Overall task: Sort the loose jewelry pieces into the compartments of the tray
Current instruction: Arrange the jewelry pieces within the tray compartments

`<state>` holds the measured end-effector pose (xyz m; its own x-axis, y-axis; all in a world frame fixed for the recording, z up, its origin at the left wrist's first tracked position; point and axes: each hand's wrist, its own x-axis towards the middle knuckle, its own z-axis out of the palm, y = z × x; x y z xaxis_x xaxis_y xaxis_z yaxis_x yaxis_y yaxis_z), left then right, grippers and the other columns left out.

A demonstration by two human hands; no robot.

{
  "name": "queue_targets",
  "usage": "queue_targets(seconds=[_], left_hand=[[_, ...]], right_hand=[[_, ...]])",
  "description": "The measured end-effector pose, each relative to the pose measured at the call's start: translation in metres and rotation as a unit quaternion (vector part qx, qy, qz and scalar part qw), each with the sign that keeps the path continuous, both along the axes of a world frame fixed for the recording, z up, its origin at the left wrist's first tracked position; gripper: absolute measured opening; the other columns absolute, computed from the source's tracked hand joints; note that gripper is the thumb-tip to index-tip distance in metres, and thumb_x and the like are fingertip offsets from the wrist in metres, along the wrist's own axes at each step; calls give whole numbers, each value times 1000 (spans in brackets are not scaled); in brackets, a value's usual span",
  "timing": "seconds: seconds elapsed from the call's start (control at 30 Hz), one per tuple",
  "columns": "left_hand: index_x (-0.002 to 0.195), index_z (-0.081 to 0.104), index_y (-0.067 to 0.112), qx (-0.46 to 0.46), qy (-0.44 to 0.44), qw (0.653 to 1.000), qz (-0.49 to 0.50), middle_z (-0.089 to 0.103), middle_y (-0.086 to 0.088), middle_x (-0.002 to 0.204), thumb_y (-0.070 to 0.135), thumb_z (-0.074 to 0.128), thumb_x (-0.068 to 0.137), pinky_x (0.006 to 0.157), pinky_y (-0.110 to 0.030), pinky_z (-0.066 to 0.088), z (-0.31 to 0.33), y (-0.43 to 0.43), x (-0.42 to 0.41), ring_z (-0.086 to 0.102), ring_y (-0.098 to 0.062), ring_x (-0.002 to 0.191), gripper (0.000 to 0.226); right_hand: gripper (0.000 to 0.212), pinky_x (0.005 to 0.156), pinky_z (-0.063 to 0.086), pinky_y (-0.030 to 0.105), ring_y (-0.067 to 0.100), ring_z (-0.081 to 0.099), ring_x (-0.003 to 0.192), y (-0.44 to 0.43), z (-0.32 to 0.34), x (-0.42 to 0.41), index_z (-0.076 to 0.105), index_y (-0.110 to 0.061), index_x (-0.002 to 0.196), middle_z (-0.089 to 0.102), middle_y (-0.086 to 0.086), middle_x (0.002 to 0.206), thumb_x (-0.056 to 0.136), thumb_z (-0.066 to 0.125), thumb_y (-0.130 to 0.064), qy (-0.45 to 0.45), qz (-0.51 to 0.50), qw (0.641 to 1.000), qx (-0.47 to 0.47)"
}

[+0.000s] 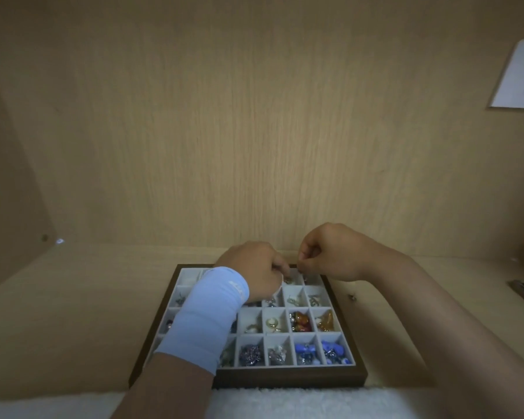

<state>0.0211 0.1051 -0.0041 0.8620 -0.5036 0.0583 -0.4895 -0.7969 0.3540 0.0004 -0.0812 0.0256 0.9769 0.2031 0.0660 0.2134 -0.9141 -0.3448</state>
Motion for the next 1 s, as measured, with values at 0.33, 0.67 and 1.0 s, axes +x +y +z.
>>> queue_targets(seconds=[0.33, 0.67, 1.0], left_hand=[[98, 70, 42, -116, 49, 990, 67, 67, 17, 110, 22, 51, 90, 91, -32, 52, 2, 19, 4, 63, -7, 94, 29], [112, 65, 40, -113, -7, 993, 18, 66, 13, 113, 30, 48, 96, 88, -34, 54, -3, -10, -2, 63, -8, 94, 26], [111, 65, 40, -133, -9, 991, 8, 67, 14, 112, 32, 49, 98, 90, -32, 53, -6, -29, -5, 61, -4, 96, 23]], right_hand=[[11, 75, 55, 32, 9, 63, 81, 22, -9, -6, 73, -32, 86, 68, -11, 87, 90, 63, -35, 15, 19, 993, -116], [11, 81, 45, 23, 5, 63, 93, -55, 20, 1, 75, -32, 93, 69, -14, 97, 94, 67, -25, -35, -78, 995, 49], [27, 48, 41, 13, 5, 61, 73, -72, -14, 8, 75, -28, 107, 66, -7, 99, 81, 79, -23, 105, -131, 985, -24]])
